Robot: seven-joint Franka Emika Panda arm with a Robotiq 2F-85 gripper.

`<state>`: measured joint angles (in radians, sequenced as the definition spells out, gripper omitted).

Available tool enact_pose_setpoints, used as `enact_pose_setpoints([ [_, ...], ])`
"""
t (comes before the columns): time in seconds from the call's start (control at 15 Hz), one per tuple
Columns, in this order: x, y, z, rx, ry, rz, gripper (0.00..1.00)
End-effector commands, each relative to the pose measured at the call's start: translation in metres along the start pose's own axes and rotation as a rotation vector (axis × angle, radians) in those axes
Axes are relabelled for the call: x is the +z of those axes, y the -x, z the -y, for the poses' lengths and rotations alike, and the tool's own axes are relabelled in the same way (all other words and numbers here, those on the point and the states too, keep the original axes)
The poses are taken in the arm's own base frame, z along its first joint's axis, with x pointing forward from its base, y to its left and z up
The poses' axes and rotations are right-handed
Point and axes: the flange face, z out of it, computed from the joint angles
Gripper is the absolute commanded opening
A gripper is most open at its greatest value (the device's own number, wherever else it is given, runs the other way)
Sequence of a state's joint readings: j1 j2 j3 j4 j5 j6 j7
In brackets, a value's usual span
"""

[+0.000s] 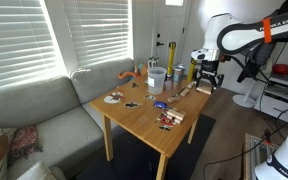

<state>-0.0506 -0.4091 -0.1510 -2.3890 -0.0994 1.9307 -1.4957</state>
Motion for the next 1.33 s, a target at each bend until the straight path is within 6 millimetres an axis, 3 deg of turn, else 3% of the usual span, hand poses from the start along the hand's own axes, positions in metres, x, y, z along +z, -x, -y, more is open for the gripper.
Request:
enact_pose_setpoints([
  [0.0, -0.016, -0.039, 0.028, -0.008, 0.027, -0.014, 0.60],
  [0.33, -0.007, -0.091, 0.045, 0.032, 0.025, -0.021, 0.60],
  [0.6, 0.002, -0.120, 0.044, 0.032, 0.055, -0.057, 0.60],
  [0.67, 0.000, -0.112, 0.041, 0.015, 0.036, -0.027, 0.85],
  [1.0, 0.002, -0.119, 0.042, 0.017, 0.048, -0.035, 0.85],
  [1.07, 0.002, -0.119, 0.042, 0.017, 0.048, -0.035, 0.60],
  [1.27, 0.007, -0.128, 0.030, -0.047, 0.063, -0.039, 0.60],
])
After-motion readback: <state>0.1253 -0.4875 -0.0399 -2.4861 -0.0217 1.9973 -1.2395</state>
